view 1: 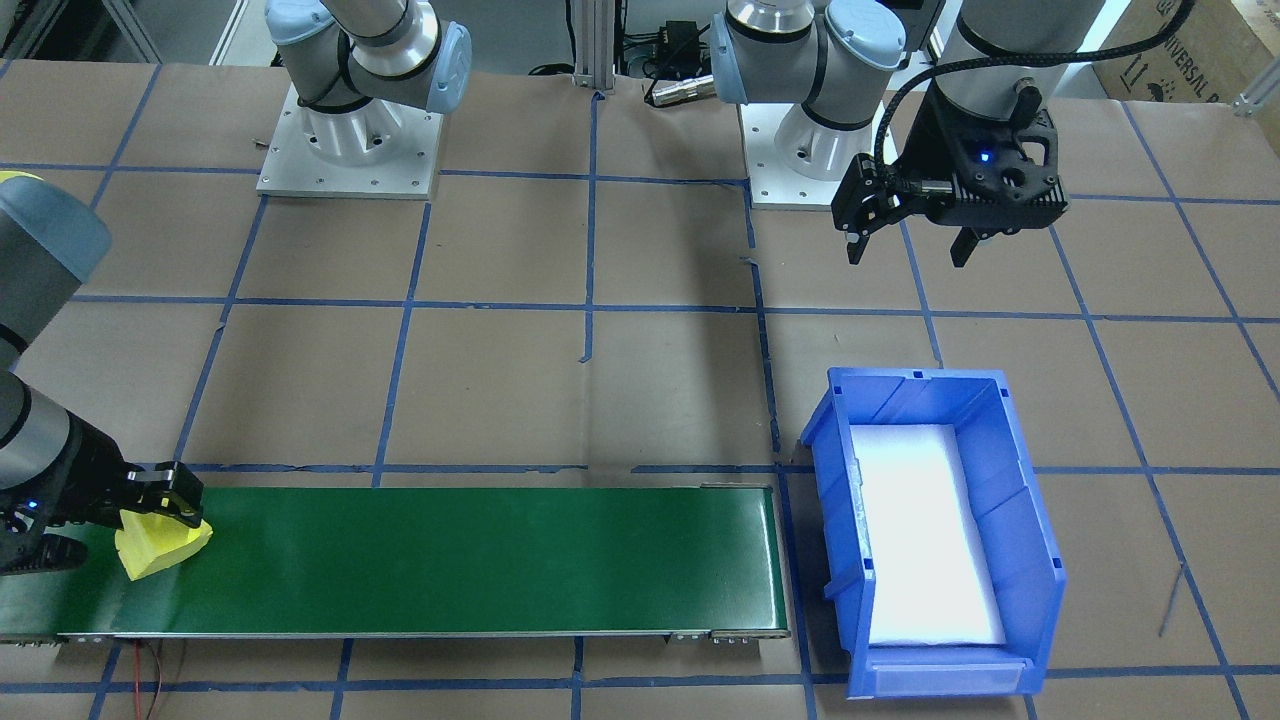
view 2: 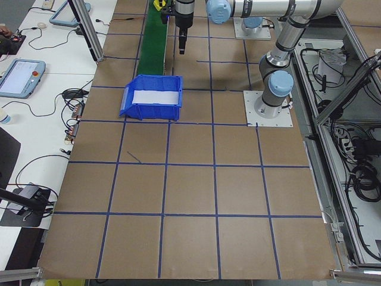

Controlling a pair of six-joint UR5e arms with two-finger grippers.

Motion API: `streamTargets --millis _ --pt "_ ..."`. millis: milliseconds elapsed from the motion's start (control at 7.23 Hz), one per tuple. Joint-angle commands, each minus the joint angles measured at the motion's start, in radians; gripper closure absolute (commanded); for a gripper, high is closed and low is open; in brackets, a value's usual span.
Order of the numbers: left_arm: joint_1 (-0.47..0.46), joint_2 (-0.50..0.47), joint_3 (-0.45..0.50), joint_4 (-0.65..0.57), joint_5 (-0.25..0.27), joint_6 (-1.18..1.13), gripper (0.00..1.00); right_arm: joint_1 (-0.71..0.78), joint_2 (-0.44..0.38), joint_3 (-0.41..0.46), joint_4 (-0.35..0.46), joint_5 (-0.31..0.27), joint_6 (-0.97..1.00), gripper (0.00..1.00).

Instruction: Move block left to right into plate

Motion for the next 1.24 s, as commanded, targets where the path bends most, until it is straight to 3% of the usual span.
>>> streamTargets --millis 0,138,276,691,1106 --pt "0.0 0.0 0.001 0.0 0.0 0.0 0.0 -0.129 -0.048 0.002 0.064 -0.022 -0.08 0.97" --pt "0.0 0.0 0.001 0.0 0.0 0.0 0.0 -0.245 -0.106 0.015 0.199 -0.019 -0.1 0.96" --pt "0.0 0.0 0.001 0.0 0.0 0.0 0.0 -0.357 -0.168 0.038 0.254 -0.022 -0.204 0.96" --pt "0.0 0.0 0.001 0.0 0.0 0.0 0.0 -0.843 -0.194 0.177 0.235 -0.058 -0.68 0.95" --pt "-0.002 0.0 0.001 0.0 0.0 0.0 0.0 -1.186 -0.168 0.213 0.263 -0.056 -1.056 0.94"
